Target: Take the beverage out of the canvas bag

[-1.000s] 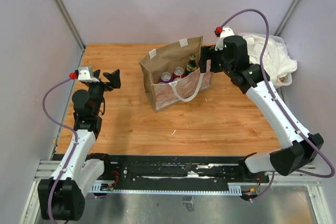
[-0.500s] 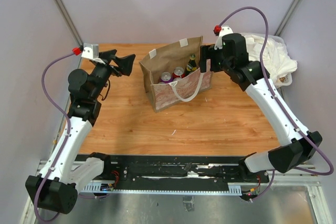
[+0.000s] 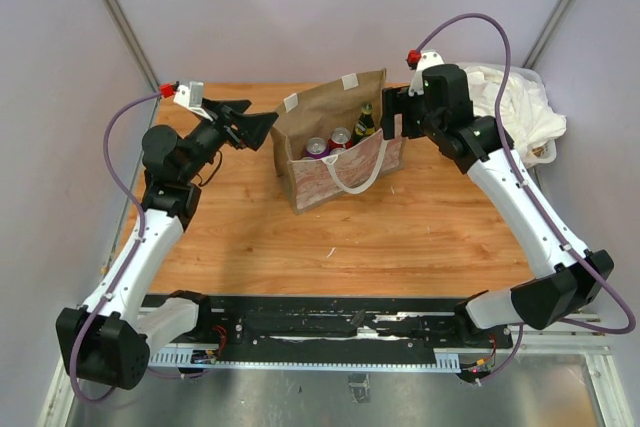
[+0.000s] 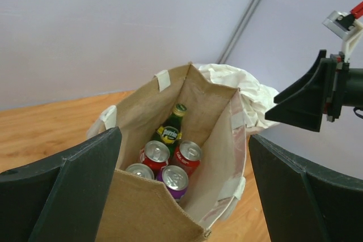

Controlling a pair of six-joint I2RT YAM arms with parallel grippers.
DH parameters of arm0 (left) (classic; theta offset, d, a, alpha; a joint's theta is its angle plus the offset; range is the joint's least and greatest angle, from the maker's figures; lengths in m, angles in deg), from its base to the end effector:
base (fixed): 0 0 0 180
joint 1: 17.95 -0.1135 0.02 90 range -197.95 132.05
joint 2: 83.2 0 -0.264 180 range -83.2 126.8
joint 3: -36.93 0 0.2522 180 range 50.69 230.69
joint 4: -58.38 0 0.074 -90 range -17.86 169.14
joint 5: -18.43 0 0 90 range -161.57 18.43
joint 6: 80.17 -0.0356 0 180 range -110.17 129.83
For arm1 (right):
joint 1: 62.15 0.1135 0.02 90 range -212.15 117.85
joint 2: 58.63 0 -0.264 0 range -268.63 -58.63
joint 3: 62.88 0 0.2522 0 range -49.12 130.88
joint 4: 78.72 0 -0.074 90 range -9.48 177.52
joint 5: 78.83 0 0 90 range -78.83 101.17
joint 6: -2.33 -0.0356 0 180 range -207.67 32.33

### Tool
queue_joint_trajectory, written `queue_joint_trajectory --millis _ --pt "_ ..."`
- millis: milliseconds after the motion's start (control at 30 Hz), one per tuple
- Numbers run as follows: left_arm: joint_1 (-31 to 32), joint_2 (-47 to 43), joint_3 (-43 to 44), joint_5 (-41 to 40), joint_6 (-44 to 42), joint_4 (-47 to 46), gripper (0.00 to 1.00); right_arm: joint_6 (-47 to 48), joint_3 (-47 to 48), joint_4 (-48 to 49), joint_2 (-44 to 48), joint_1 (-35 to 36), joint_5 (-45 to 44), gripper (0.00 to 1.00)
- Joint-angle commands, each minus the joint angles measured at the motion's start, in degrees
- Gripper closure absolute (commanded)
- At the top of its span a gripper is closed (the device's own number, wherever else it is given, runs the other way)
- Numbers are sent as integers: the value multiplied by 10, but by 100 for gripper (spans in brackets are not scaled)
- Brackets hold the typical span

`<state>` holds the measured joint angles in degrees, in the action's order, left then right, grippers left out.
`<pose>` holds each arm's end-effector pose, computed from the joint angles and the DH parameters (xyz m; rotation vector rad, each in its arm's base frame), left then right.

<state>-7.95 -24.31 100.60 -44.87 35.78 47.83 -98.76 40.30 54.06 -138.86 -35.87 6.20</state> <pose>0.2306 -0.0569 0.3885 0.2233 1.3624 -0.8309 0.2768 0.1333 0.4270 -0.2095 1.9972 0.3330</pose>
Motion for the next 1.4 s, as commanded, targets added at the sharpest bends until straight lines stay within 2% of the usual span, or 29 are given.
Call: queue_joint_trajectory --millis 0,100,200,267,433,533,600,667,733,800,933,1000,1133,1200,1367 --pt "13 -19 13 -46 -16 -3 0 12 16 -4 -3 11 -23 14" --pt "21 -20 53 -97 -59 79 0 19 21 -4 -6 11 -29 15" --pt "25 -9 86 -98 -85 134 0 22 22 -4 -10 11 -30 15" --pt "26 -9 90 -88 -88 138 0 21 20 -2 -11 11 -28 15" --pt "25 -38 40 -45 -72 52 0 15 23 -4 -15 13 -27 14" --pt "25 -69 -46 -17 -44 -91 0 17 25 -6 -16 15 -32 15" --pt "25 -74 -68 -28 -8 -122 0 19 25 -5 -18 17 -35 15" --pt "25 -64 -62 -40 -9 -93 0 19 29 -6 -23 18 -37 15" --pt "25 -50 -55 -107 10 -32 1 18 32 -6 -28 19 -38 14" --pt "26 -29 -36 -180 43 49 8 16 36 -7 -33 21 -43 15" --pt "25 27 26 -175 46 171 10 15 38 -7 -37 22 -47 15" --pt "26 34 24 -184 92 169 10 16 39 -6 -40 22 -49 15" --pt "26 -8 -48 -203 172 56 9 17 41 -5 -49 22 -53 15" --pt "26 -25 -72 -215 175 21 8 15 40 -3 -53 22 -59 16" --pt "33 -19 -20 -233 95 95 8 6 35 8 -66 22 -71 20"
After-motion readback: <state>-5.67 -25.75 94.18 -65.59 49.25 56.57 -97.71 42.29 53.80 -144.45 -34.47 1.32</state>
